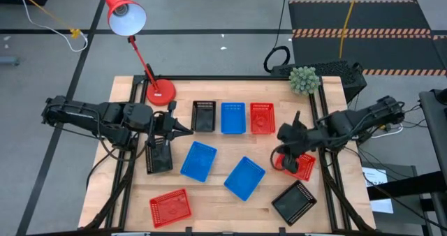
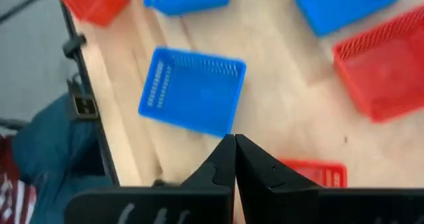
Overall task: Stack baskets by color
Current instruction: Stack the middle right red bin on the top red bin
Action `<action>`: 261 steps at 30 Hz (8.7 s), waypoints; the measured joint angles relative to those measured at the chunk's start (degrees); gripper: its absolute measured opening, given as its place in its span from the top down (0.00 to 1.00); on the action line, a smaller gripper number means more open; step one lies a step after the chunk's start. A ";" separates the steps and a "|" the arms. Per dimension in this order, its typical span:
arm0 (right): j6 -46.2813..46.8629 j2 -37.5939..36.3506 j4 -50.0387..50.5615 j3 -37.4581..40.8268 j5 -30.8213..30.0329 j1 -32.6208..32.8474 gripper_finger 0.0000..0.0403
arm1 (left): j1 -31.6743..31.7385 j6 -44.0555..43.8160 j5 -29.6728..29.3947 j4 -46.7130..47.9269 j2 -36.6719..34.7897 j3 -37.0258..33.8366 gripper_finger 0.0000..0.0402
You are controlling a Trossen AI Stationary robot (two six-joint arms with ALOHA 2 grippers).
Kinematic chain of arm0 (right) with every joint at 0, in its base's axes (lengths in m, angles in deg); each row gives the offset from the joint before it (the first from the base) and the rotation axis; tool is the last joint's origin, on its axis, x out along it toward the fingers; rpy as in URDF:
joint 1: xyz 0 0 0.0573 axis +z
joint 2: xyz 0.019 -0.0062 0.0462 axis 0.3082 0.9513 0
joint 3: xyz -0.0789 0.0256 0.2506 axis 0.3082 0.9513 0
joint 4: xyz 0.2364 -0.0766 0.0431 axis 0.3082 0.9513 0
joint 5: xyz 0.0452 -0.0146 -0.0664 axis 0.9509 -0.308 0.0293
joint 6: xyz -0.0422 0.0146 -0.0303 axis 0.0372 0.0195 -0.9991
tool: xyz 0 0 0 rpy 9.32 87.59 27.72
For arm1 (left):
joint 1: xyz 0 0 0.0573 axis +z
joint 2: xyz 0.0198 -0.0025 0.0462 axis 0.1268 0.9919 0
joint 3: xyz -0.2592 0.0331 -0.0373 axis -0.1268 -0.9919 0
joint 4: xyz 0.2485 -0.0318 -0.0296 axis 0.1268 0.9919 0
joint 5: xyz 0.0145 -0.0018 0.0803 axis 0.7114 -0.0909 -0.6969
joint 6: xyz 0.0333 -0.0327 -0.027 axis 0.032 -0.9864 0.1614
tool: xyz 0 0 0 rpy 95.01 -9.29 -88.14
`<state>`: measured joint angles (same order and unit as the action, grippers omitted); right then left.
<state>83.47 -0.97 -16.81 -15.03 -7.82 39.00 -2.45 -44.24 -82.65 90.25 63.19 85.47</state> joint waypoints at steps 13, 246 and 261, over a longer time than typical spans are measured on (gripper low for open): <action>7.84 4.18 6.91 0.02 1.76 7.21 0.97 | -0.02 -1.51 -0.04 -0.11 0.07 0.00 0.95; 15.27 -4.47 -35.86 42.82 12.15 -46.08 0.96 | -0.15 1.53 -0.11 -2.73 0.07 0.00 0.95; 15.30 -4.47 -35.67 42.82 10.67 -46.07 0.96 | -0.15 1.53 -0.11 -2.73 0.07 0.00 0.95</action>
<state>98.77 -5.44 -52.48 27.79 2.85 -7.07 -2.61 -42.71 -82.76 87.52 63.26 85.47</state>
